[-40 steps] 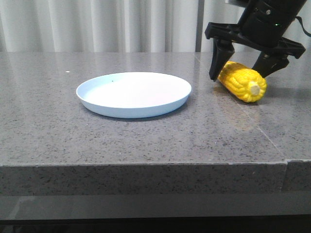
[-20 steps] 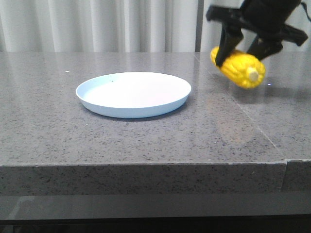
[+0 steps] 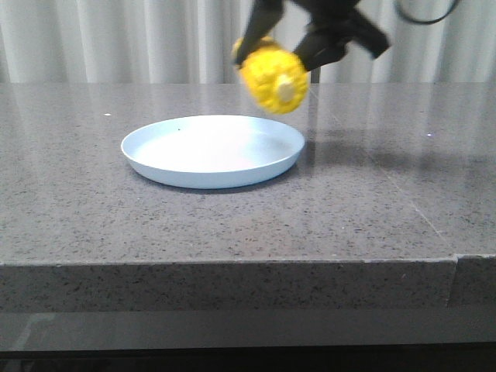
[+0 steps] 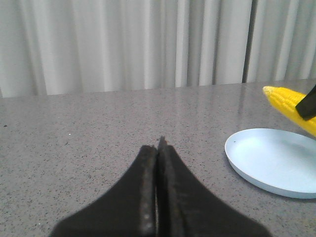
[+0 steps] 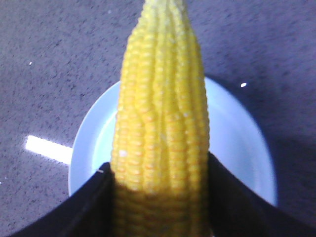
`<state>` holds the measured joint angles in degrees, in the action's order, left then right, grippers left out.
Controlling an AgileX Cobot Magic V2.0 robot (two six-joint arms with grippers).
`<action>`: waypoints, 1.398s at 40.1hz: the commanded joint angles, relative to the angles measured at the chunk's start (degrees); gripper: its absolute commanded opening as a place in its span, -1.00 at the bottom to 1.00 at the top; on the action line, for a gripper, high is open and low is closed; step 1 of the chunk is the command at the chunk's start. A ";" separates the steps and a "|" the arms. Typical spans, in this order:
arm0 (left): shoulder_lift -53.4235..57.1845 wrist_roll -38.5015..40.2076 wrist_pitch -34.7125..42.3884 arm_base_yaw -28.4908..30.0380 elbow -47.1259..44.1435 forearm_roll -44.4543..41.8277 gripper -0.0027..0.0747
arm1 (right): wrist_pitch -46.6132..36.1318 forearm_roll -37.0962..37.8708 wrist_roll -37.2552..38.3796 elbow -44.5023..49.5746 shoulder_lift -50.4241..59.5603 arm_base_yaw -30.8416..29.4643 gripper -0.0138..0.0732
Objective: Place corn on plate with both arms
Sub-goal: 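Lift the corn with the right gripper and carry it over the plate, then open the right gripper to drop the corn onto the plate, withdraw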
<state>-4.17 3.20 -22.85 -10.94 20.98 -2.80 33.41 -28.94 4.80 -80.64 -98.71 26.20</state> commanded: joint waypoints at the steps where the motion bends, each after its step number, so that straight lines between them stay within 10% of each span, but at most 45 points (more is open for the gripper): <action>1: -0.56 0.00 5.07 0.27 1.49 0.06 -0.98 | -5.15 -1.70 -0.50 -2.05 0.66 2.07 -0.33; 10: -0.56 0.00 5.07 0.27 1.49 0.06 -0.98 | -5.54 -1.74 -0.50 -2.05 -2.50 2.49 -0.26; 23: -0.56 0.00 5.07 0.27 1.49 0.06 -0.98 | -5.50 -1.74 -0.50 -2.05 -2.29 2.49 0.71; 37: -0.56 0.00 5.07 0.27 1.49 0.06 -0.98 | -5.36 -0.06 -0.50 -2.05 4.54 0.21 0.74; 56: -0.56 0.00 5.07 0.27 1.49 0.06 -0.98 | 3.58 17.02 -0.55 -2.05 16.26 -6.47 -0.85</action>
<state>-4.17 3.20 -22.85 -10.94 20.98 -2.80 37.88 -14.01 4.80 -80.64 -86.67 21.75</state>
